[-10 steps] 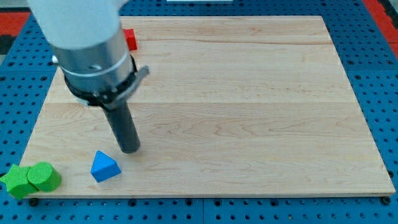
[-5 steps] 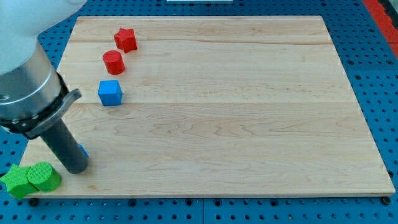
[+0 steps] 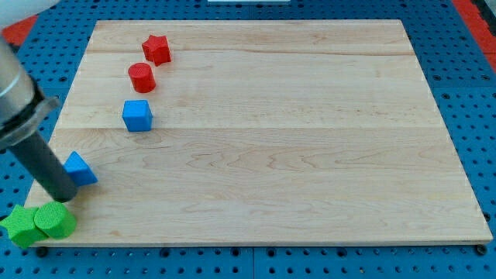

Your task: Keep the blue triangle below the blue cube to form a vertical line of blocks

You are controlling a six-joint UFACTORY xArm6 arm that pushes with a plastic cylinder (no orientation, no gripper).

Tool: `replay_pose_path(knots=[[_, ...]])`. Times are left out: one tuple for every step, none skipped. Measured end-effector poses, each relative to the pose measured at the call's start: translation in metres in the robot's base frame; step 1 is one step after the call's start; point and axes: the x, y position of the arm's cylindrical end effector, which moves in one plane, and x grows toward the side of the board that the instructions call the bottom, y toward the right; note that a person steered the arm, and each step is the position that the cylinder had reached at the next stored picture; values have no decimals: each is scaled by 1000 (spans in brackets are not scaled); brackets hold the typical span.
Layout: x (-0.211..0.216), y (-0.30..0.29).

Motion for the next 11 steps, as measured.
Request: replay_pose_path(knots=[[0,-23],[-4,-31],[-18,-24],[-24,-6],[-28,12],[-32,27],[-36,38],[-40,46],[-48,47],[-56,47],[-62,51]])
